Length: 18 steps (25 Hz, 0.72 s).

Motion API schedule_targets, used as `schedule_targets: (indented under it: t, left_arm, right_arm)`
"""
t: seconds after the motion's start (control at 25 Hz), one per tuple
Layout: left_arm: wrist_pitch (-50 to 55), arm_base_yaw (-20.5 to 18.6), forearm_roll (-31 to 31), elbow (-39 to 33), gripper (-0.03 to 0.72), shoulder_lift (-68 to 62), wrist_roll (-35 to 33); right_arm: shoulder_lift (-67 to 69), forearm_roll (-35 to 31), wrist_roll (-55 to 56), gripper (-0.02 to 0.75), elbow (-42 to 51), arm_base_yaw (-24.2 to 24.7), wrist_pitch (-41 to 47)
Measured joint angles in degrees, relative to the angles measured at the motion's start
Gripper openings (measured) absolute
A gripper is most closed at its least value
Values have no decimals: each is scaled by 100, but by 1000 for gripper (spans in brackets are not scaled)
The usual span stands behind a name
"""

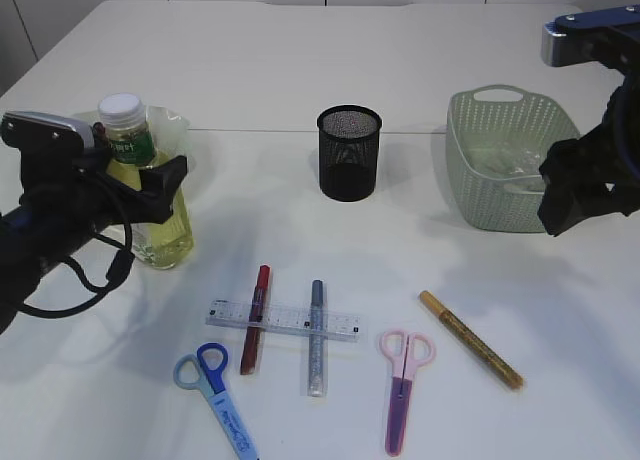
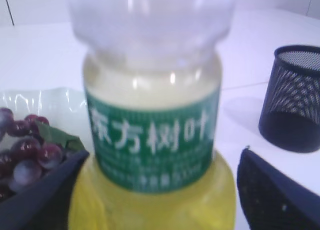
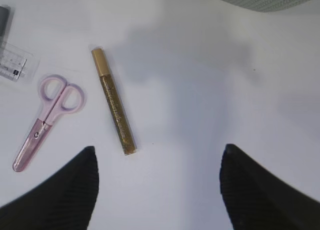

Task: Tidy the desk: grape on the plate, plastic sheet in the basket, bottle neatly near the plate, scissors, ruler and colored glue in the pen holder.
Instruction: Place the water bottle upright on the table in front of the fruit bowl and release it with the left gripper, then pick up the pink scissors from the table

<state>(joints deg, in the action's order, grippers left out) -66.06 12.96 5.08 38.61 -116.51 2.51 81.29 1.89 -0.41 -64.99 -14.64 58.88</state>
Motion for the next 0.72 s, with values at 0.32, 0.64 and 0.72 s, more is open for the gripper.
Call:
schedule_targets:
  t: [0.32,0.64,0.72]
  left_arm:
    - [36,0,58,-55,663,1189,0]
    - [906,0,80,-86,553,2629,0]
    - [1455,0,80,-98,481,2998,0]
  right_arm:
    - [0,0,0,583,0,0,23]
    - [0,0,0,583,0,0,205]
    - [0,0,0,583,0,0,228]
